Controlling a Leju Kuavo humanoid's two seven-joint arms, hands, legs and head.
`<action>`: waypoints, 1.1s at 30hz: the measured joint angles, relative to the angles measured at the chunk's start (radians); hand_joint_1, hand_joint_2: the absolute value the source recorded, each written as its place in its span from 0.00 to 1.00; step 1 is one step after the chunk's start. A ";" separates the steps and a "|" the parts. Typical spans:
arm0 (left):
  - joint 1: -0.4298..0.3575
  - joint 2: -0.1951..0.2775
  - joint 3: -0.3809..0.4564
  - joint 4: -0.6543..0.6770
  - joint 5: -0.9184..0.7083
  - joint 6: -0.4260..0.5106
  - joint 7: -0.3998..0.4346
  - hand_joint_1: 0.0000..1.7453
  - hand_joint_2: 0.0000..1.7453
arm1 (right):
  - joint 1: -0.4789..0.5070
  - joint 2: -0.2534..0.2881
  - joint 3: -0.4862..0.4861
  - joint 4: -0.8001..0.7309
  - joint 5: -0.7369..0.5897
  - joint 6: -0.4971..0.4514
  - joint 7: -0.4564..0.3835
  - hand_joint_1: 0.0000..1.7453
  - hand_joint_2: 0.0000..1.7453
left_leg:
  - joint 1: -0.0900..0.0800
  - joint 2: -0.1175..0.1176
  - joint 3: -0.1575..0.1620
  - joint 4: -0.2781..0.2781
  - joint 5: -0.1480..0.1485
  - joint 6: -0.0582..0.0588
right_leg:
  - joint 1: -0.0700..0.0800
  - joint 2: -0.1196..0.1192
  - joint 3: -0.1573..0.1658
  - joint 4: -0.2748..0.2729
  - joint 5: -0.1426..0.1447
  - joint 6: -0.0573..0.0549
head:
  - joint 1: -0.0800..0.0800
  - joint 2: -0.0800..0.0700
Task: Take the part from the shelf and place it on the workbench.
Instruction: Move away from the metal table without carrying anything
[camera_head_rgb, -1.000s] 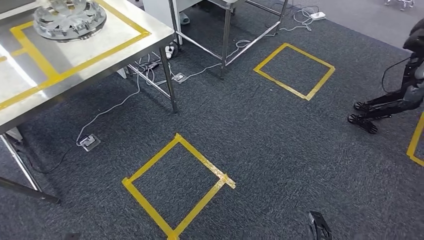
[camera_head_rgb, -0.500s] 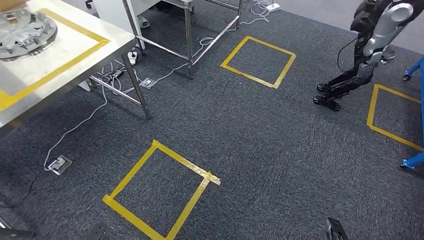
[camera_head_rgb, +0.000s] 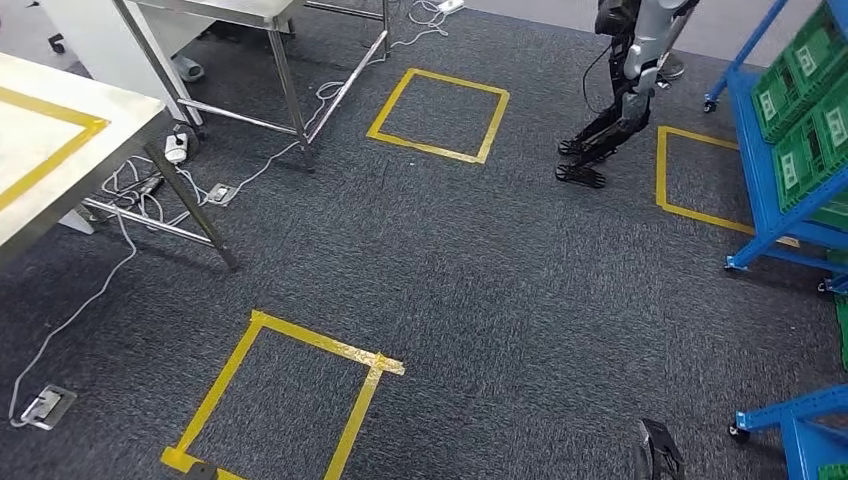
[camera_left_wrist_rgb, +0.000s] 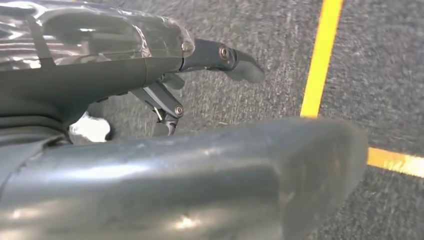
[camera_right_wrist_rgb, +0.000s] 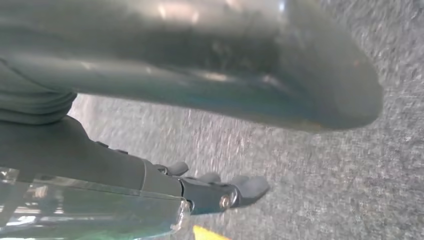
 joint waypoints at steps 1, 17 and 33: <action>0.000 -0.001 -0.001 0.001 -0.002 0.000 0.002 0.00 0.00 | -0.001 0.000 0.005 0.000 -0.007 0.005 -0.006 0.00 0.00 | -0.002 0.012 0.004 -0.005 -0.003 0.004 | -0.003 0.014 -0.004 0.002 0.000 0.006 | 0.001 0.000; -0.004 0.006 -0.005 0.002 -0.011 0.028 0.028 0.00 0.00 | -0.016 0.023 0.055 0.039 -0.045 0.029 -0.062 0.00 0.00 | -0.022 0.220 0.063 -0.016 -0.051 0.010 | 0.015 -0.172 -0.029 0.020 0.005 0.002 | 0.047 0.000; 0.015 0.084 -0.005 -0.121 0.041 0.102 0.054 0.00 0.00 | -0.032 0.055 0.095 0.083 -0.100 0.059 -0.124 0.00 0.00 | -0.006 -0.002 -0.006 -0.002 0.009 0.004 | 0.004 0.012 0.013 0.003 -0.016 -0.012 | -0.001 0.000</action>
